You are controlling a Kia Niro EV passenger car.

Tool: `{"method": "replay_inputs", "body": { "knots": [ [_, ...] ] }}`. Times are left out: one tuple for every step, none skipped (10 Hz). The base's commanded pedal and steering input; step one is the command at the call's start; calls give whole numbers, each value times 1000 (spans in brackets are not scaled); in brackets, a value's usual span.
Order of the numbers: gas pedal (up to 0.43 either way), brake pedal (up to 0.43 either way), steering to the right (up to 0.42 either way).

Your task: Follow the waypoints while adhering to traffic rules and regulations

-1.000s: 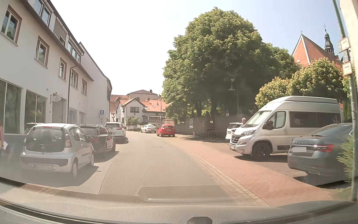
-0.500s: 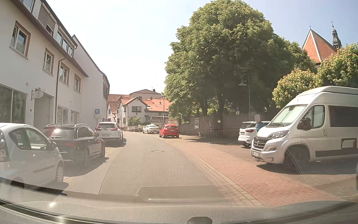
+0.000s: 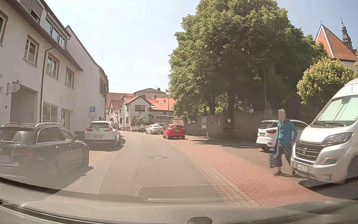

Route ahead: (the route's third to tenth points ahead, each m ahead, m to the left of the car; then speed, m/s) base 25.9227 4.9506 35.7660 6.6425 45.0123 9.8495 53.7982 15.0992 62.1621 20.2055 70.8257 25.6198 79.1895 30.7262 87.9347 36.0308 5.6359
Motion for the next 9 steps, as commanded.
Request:
{"method": "replay_inputs", "body": {
  "knots": [
    [0,0,-39],
    [0,0,-43],
    [0,0,-48],
    [8,0,-51],
    [67,0,-52],
    [150,0,-52],
    [177,0,-53],
    [177,0,-53],
    [177,0,-53]
  ]
}}
